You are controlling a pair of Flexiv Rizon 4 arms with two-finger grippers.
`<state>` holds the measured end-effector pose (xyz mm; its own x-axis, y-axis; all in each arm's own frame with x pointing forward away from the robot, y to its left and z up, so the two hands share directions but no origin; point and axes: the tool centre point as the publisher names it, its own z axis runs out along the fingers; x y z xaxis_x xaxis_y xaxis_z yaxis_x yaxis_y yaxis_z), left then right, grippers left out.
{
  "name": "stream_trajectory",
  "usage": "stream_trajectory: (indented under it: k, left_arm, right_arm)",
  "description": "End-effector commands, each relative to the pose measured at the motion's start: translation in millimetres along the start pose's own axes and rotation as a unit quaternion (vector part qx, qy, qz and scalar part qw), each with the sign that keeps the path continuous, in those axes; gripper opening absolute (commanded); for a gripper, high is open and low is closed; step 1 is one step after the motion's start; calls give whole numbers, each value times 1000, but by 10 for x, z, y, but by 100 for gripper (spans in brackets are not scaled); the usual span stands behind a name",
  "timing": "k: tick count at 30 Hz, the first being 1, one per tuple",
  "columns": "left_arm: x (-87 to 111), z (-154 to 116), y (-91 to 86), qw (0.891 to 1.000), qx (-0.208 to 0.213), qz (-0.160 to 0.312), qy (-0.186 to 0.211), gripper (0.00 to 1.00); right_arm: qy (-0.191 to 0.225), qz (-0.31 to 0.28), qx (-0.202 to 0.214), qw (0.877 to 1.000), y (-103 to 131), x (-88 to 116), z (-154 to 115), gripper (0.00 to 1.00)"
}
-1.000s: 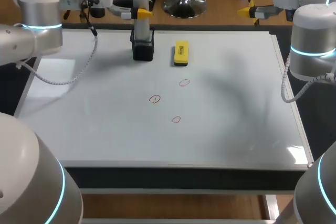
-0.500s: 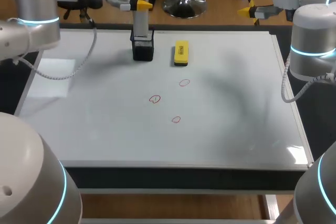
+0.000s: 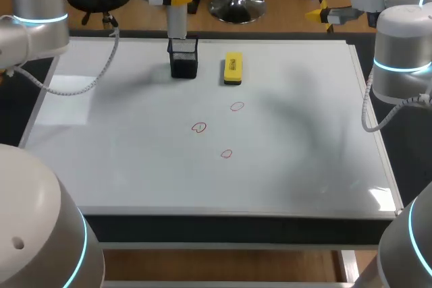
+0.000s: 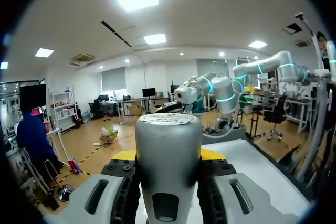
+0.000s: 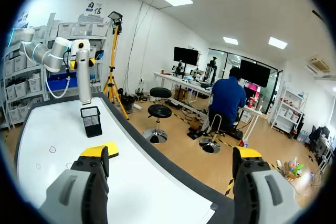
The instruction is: Pick up the inspection probe, press it on each red-marked spot on the whiteboard one by one, put down the probe, pick up the eraser, and wipe off all the red marks.
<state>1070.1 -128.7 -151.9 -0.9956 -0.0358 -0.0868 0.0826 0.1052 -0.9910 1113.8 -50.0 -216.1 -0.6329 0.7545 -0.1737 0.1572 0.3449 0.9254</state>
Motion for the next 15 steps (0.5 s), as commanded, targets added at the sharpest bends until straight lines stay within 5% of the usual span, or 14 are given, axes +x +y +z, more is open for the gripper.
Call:
stream_trajectory:
  k: [1, 15]
  left_arm:
    - [178, -111, -71, 1000, 0, 5, -16, 0]
    - [712, -461, -104, 996, -3, 2, -91, 0]
  right_arm:
    - [0, 0, 0, 1000, 0, 0, -1, 100]
    - [0, 0, 0, 1000, 0, 0, -1, 100]
